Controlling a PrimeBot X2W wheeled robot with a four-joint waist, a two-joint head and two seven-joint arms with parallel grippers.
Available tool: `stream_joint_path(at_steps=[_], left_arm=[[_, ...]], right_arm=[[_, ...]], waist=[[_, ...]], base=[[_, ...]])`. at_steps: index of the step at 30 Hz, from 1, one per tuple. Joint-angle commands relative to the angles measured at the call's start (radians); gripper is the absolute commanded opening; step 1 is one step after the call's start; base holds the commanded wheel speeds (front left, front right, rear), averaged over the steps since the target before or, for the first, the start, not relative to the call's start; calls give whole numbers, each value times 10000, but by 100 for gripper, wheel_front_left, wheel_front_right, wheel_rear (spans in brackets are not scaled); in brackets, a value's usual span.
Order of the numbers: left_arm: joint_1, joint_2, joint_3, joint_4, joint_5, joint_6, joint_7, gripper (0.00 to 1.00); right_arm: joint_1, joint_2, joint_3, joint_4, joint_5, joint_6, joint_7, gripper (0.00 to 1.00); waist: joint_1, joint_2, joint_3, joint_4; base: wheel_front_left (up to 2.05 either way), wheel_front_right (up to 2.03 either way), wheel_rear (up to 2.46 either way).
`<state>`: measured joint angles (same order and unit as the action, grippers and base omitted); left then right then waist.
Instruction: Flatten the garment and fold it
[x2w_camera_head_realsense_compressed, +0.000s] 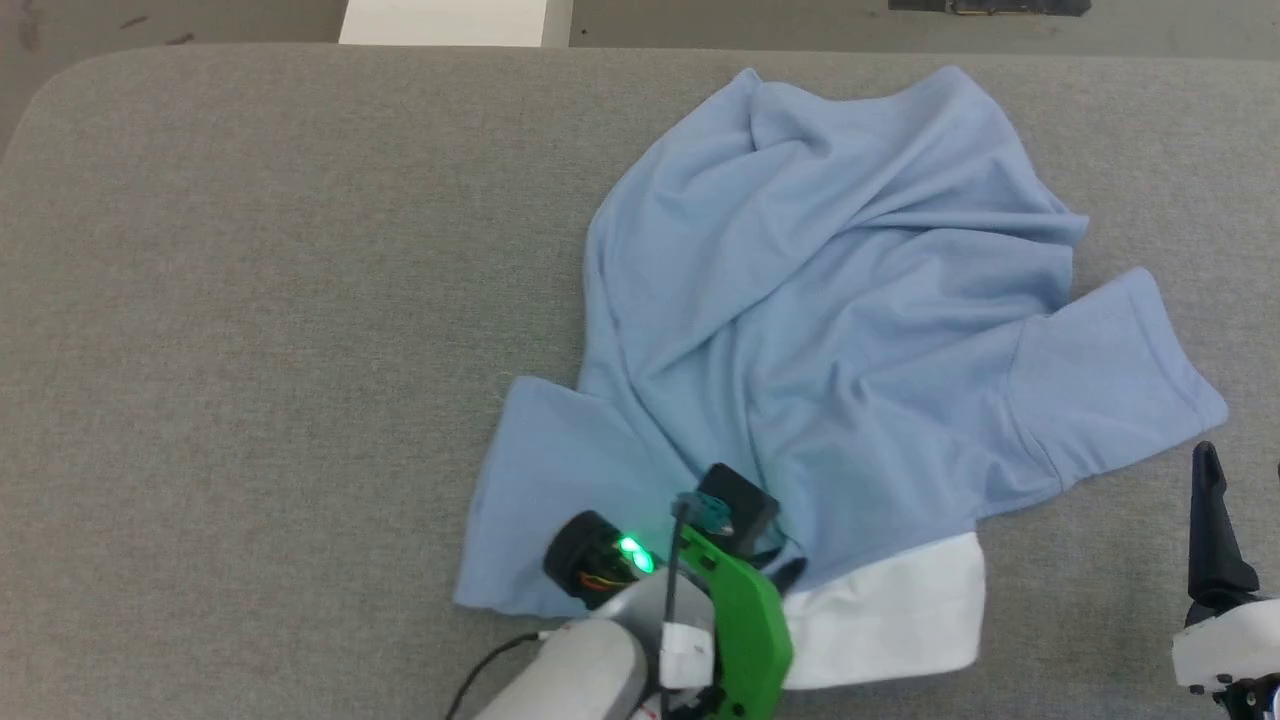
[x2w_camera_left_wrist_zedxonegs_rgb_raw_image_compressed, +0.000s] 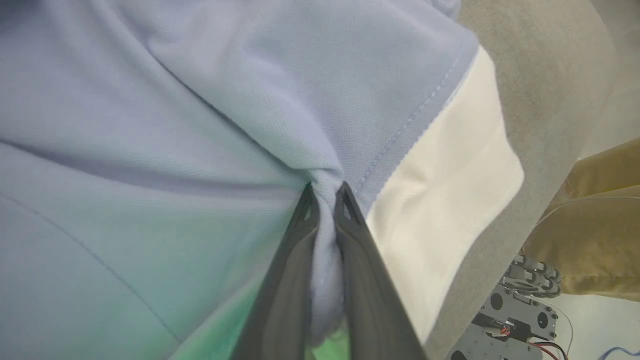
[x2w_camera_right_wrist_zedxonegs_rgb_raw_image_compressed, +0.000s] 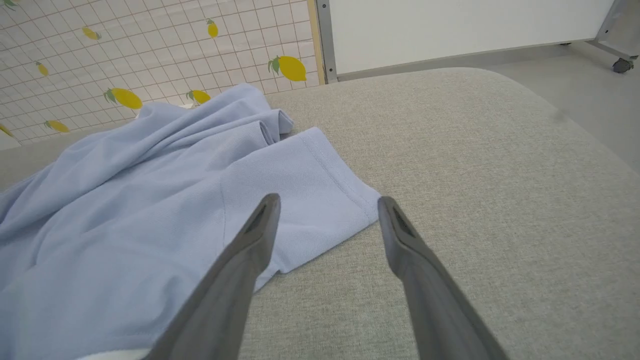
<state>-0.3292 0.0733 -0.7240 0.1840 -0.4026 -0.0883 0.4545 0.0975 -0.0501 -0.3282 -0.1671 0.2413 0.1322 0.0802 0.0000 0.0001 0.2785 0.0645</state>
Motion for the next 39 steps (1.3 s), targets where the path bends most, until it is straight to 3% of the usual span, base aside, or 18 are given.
stream_joint_path(at_steps=[1, 4, 6, 7, 12, 16, 19, 23, 25, 28, 39], left_arm=[[-224, -118, -179, -4, -131, -71, -137, 0], [-317, -197, -595, 275, -298, -34, -382, 0], [-371, -219, -836, 533, -502, 69, -705, 45], [-416, -223, -978, 585, -679, 196, -1003, 100], [-674, -228, -1157, 557, -1648, 1014, -2240, 100], [-715, -93, -322, 12, -1801, 1782, -3428, 100], [-425, 753, 379, -638, -1499, 2456, -3837, 100], [635, 2156, 1199, -1623, -1473, 3326, -3536, 100], [1181, 2754, 1360, -1991, -1457, 3500, -3358, 100], [2017, 3096, 1568, -2359, -1744, 3775, -3192, 100], [2627, 2761, 1317, -2232, -2457, 3648, -2823, 100]], right_arm=[[-195, -1, 34, 42, 58, -15, -6, 100], [-218, -1, 108, 92, 67, -15, -8, 100], [-239, -1, 163, 127, 76, -15, -12, 100], [-253, -1, 191, 143, 83, -15, -15, 100], [-246, -1, 179, 224, 79, -15, -29, 100], [-169, -1, 108, 280, 78, -15, -34, 100], [-102, -1, 79, 292, 90, -15, -37, 100], [-5, -1, 81, 294, 106, -15, -49, 100], [30, -1, 114, 290, 104, -15, -38, 100], [55, -1, 127, 272, 89, -15, -22, 100], [87, -1, 173, 133, -33, -15, 156, 100]], waist=[[0, -1, -13, 66], [0, -1, -5, 111], [0, -1, 12, 116], [0, -1, 22, 116], [0, -1, -23, 181], [0, -1, -213, 289], [0, -1, -321, 368], [0, -1, -410, 502], [0, -1, -415, 545], [0, -1, -395, 616], [0, -1, -339, 677]], base=[[0, 0, 0], [0, 0, 0], [0, 0, 0], [0, 0, 0], [0, 0, 0], [0, 0, 0], [0, 0, 0], [0, 0, 0], [0, 0, 0], [0, 0, 0], [0, 0, 0]])
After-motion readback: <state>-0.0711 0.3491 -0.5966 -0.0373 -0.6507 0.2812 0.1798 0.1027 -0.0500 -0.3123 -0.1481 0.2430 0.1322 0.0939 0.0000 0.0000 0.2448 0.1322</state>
